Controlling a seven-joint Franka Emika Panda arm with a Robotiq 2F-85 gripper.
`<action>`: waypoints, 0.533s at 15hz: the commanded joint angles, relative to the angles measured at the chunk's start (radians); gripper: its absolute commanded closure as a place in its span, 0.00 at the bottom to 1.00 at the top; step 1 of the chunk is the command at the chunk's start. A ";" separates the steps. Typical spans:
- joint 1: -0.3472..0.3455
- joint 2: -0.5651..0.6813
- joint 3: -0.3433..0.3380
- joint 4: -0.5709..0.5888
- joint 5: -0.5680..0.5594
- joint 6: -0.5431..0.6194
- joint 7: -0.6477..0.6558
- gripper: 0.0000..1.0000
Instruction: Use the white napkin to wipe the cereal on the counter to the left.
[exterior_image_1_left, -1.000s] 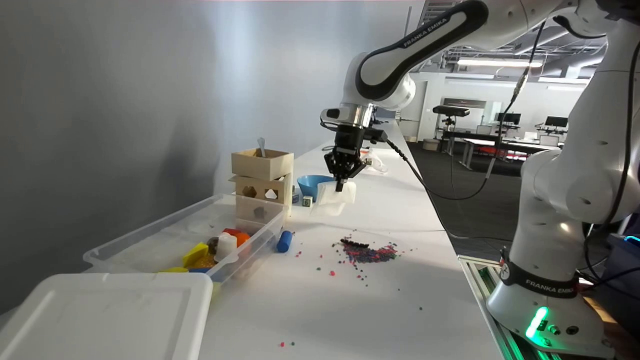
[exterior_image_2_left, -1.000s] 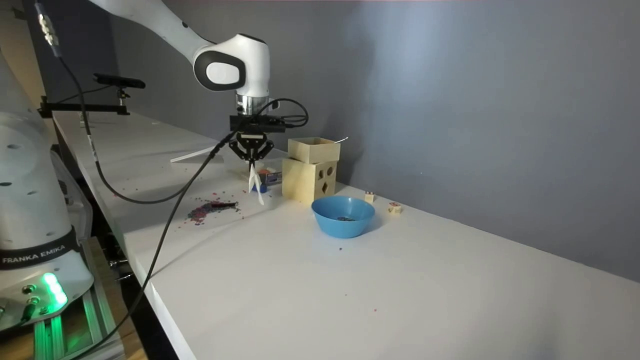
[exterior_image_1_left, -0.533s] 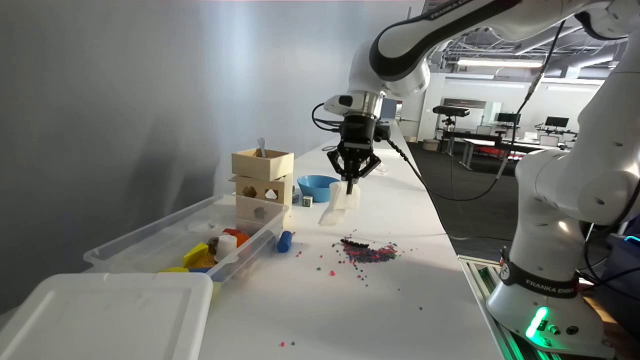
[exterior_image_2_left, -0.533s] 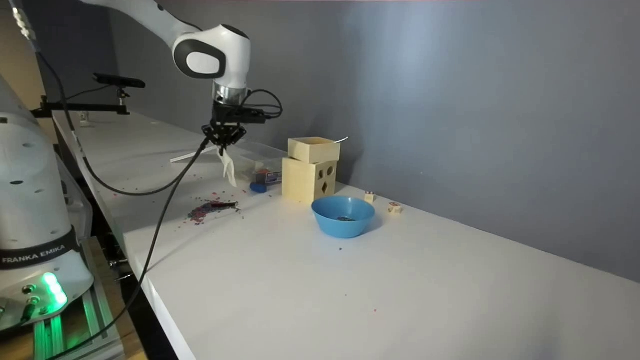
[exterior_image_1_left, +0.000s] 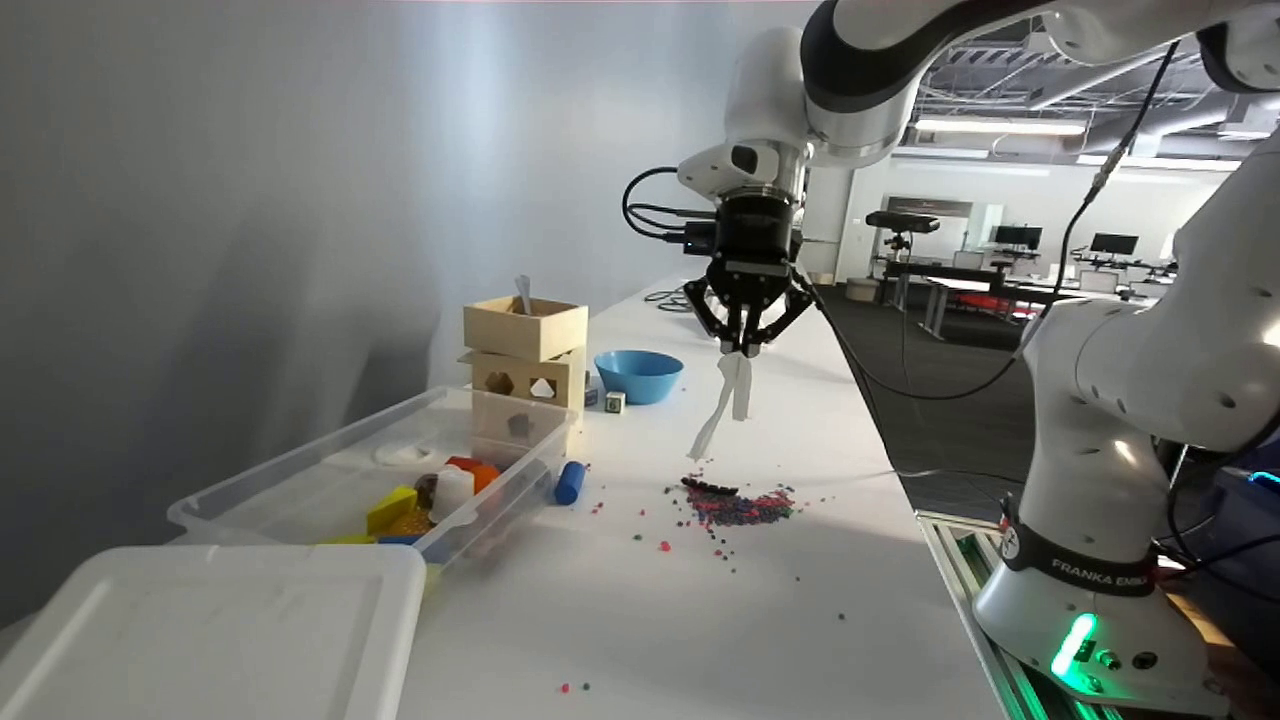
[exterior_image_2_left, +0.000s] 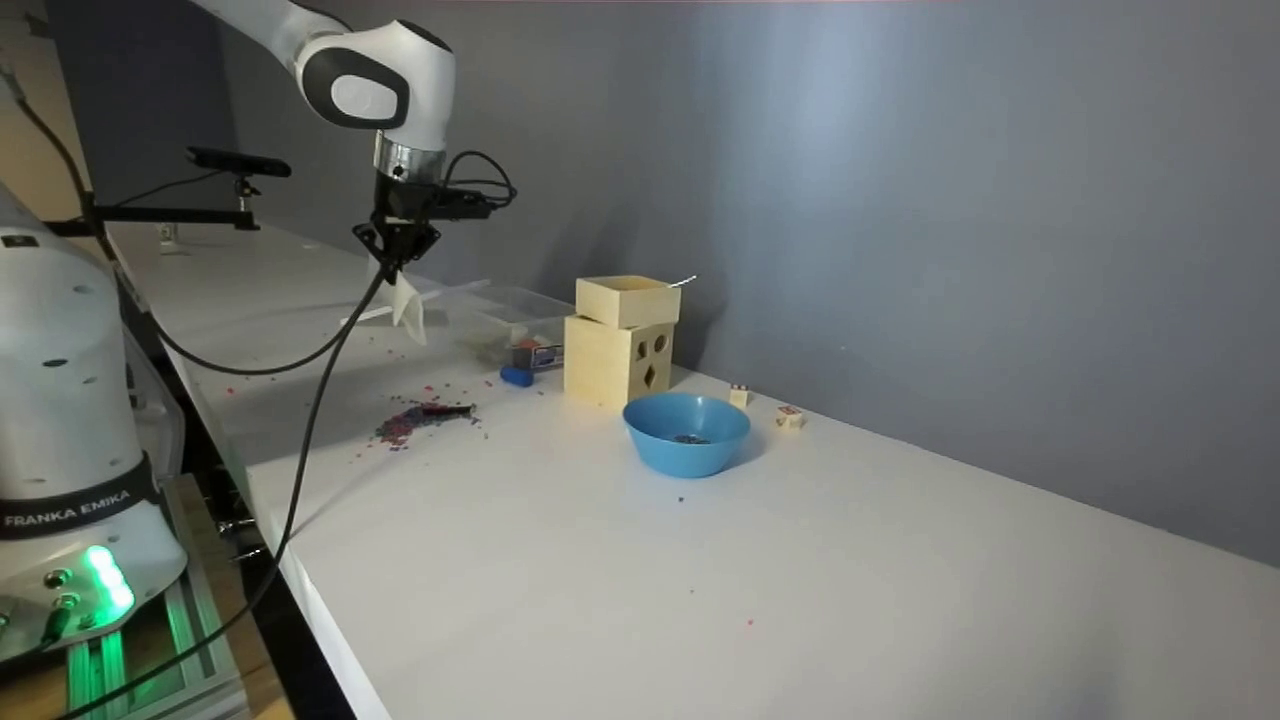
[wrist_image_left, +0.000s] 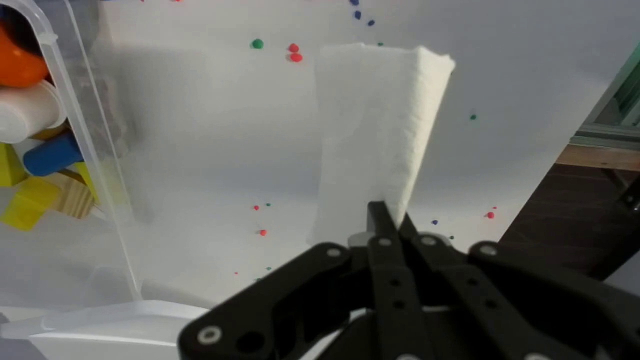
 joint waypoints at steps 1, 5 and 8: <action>-0.008 0.001 0.000 0.002 0.001 -0.003 -0.001 1.00; 0.036 0.088 -0.008 0.034 0.005 0.111 -0.196 1.00; 0.069 0.175 0.003 0.074 0.010 0.176 -0.337 1.00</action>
